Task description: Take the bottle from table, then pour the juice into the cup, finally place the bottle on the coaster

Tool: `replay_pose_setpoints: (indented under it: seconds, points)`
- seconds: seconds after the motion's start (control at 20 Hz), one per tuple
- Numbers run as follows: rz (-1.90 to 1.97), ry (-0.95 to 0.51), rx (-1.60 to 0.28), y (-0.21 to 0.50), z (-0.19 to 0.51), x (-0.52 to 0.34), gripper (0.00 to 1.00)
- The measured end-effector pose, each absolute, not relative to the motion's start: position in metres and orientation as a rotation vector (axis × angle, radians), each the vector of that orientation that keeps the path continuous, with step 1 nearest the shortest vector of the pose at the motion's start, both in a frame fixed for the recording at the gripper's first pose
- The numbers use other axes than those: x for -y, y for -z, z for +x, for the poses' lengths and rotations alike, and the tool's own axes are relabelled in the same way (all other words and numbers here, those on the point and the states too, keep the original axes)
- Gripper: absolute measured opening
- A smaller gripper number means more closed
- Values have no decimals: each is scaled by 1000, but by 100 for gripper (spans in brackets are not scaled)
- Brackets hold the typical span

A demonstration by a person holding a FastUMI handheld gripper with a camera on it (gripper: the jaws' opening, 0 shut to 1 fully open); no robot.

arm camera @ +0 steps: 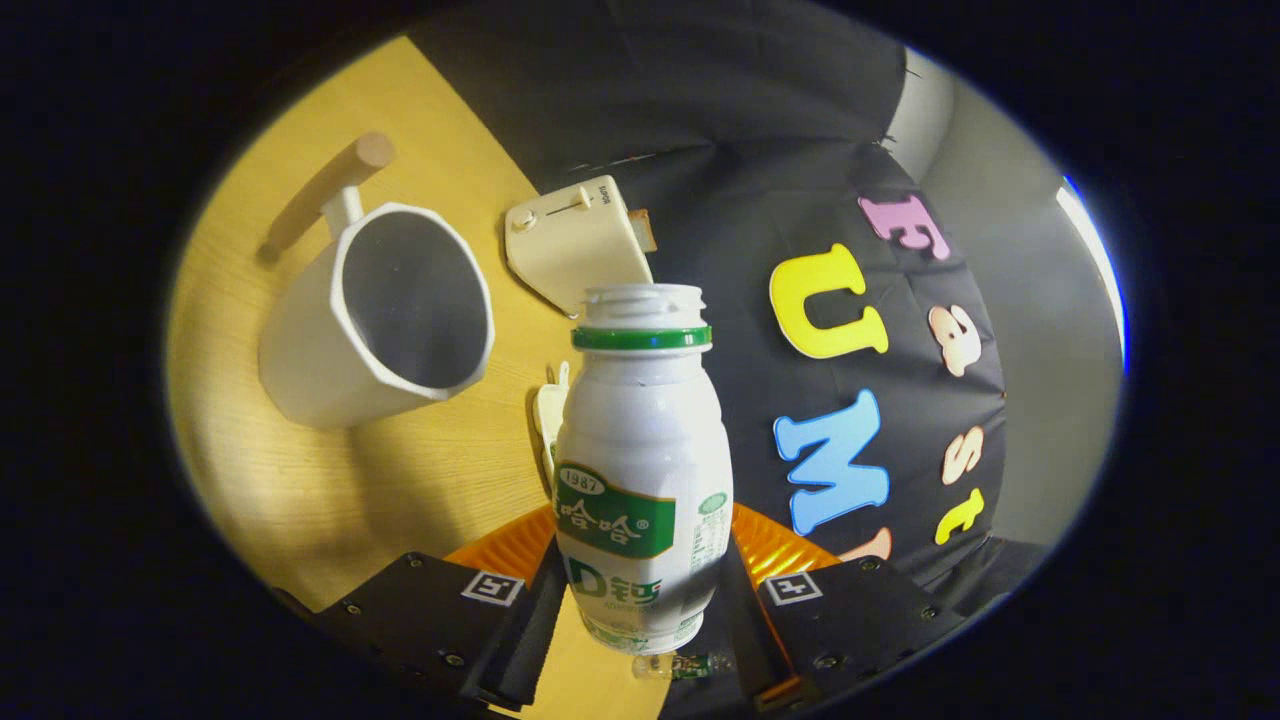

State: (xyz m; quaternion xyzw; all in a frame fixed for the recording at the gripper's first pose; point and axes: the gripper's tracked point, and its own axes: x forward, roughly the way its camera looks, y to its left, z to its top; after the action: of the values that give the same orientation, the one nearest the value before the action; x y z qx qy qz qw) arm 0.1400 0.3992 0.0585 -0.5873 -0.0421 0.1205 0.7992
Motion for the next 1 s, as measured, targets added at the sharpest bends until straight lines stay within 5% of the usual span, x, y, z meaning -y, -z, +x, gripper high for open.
replay_pose_setpoints:
  seconds: [1.0]
  points:
    - [-188, -303, -59, -87, 149, -332, 72]
